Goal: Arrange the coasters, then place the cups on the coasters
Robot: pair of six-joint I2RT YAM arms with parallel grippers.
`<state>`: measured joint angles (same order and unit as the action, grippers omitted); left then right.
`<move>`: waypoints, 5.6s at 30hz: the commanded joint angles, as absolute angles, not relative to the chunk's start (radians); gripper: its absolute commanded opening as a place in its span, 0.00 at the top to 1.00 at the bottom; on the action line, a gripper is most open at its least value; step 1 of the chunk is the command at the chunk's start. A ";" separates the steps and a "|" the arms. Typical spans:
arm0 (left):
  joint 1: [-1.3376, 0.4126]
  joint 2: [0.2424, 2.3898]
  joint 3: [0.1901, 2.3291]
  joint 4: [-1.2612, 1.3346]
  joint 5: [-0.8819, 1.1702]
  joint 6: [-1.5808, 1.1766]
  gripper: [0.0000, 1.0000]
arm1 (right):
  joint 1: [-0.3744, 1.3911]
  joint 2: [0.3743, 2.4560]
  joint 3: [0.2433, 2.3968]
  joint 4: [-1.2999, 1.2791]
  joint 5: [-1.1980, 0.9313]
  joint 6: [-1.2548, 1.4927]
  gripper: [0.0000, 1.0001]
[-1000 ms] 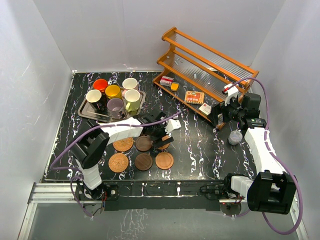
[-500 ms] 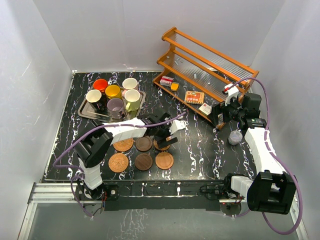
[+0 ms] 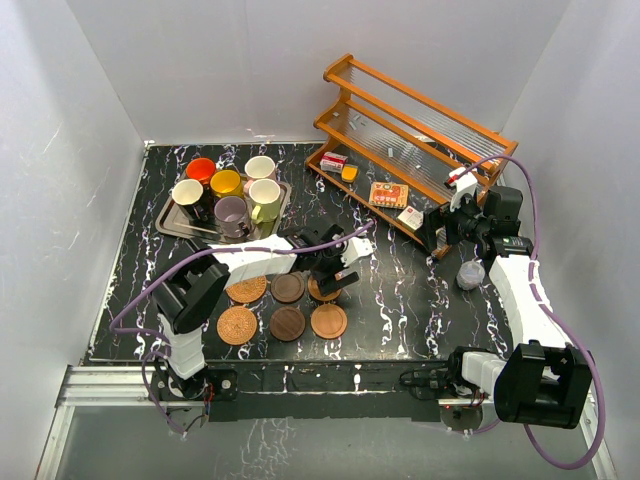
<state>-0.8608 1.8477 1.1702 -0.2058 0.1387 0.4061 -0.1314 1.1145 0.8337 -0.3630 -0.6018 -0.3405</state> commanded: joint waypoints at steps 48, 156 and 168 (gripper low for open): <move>-0.872 1.837 1.200 -0.202 0.117 0.409 0.12 | -0.142 1.104 0.834 -0.318 -0.618 -0.353 0.02; -0.152 1.399 1.320 -0.288 0.145 0.180 0.04 | -0.004 1.264 1.160 -0.336 -0.475 -0.283 0.02; 0.046 1.556 1.450 -0.393 0.250 0.073 0.09 | -0.003 1.203 1.068 -0.322 -0.525 -0.281 0.02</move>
